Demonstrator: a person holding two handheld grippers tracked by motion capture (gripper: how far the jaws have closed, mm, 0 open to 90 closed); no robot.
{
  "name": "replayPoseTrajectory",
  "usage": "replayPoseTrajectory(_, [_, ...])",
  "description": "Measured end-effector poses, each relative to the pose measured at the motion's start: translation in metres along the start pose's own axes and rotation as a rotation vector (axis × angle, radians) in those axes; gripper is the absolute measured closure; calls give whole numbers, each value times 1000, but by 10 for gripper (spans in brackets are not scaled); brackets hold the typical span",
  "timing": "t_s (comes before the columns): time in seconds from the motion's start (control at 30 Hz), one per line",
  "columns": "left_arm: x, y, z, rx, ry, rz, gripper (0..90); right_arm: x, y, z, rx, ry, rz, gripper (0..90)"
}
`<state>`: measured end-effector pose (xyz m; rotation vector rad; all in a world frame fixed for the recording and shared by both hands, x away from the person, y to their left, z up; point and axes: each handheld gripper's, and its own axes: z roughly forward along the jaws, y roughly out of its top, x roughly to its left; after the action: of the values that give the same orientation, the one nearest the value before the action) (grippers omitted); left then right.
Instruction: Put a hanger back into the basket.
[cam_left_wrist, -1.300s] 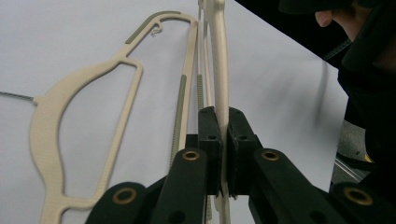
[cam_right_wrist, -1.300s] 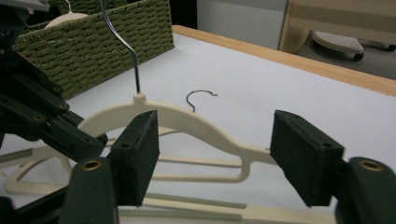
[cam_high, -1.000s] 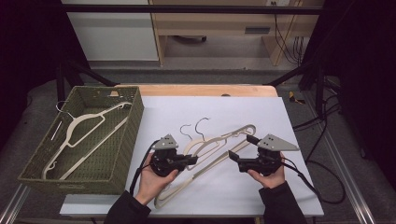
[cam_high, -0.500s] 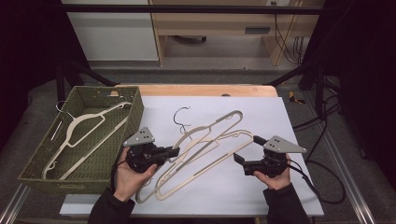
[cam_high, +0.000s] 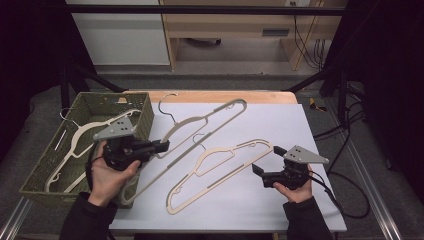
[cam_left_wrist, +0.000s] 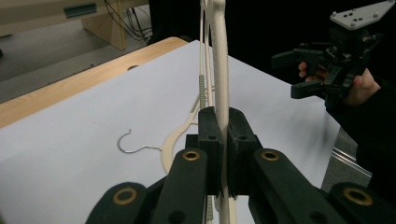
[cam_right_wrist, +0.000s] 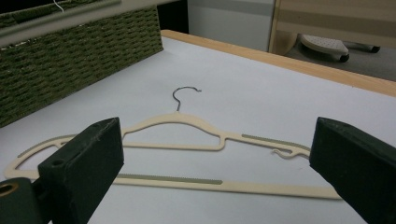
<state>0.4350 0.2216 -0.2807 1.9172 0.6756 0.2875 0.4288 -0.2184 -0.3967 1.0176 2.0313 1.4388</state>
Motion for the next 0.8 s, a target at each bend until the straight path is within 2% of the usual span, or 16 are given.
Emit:
replayPoseTrajectory(0.07, [7, 3, -8, 2, 11, 5, 862, 1, 0, 1, 9, -1, 12, 36])
replayPoseTrajectory(0.23, [20, 11, -27, 11, 40, 17, 862, 1, 0, 1, 7, 0, 7, 34])
replayPoseTrajectory(0.4, [34, 17, -44, -1, 37, 20, 862, 1, 0, 1, 6, 0, 5, 32])
replayPoseTrajectory(0.47, [39, 19, -51, -5, 43, 35, 862, 1, -1, 2, 6, -1, 4, 31])
replayPoseTrajectory(0.57, [47, 19, -60, 1, 62, 49, 862, 1, -1, 2, 10, -1, 4, 30])
replayPoseTrajectory(0.8, [69, 15, -77, -4, 96, 49, 862, 0, -1, 2, 9, -2, 4, 30])
